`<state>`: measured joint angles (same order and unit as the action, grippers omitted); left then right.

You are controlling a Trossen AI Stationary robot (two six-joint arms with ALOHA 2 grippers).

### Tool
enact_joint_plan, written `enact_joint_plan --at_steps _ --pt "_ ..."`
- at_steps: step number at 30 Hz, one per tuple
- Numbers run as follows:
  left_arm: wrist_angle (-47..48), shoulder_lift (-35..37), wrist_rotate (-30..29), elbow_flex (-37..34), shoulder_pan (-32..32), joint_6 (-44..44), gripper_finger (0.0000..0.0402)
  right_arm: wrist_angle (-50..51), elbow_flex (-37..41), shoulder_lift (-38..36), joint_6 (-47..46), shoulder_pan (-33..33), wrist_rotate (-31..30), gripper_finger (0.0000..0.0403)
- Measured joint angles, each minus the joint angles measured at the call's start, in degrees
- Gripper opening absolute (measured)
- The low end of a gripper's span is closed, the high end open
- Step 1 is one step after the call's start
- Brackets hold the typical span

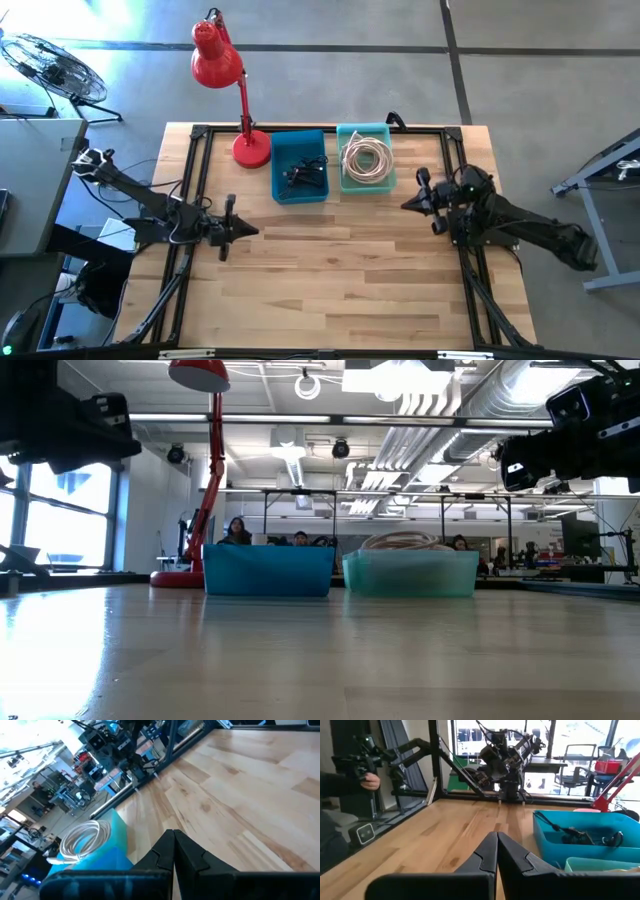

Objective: Pick & Place USB Port
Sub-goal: Return to Home Position

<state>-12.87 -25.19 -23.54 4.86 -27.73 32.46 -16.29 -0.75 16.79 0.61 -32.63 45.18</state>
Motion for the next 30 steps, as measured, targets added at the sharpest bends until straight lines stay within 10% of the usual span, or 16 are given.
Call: enact_joint_plan --at_steps 23,30 --pt "-5.41 -0.02 -6.59 -4.12 1.08 3.77 0.0000 3.58 0.19 0.12 10.26 4.54 -9.44 0.0000" --pt "-5.36 0.00 7.14 -4.19 14.18 3.48 0.0000 3.58 0.19 0.12 12.38 4.54 -11.22 0.0000"
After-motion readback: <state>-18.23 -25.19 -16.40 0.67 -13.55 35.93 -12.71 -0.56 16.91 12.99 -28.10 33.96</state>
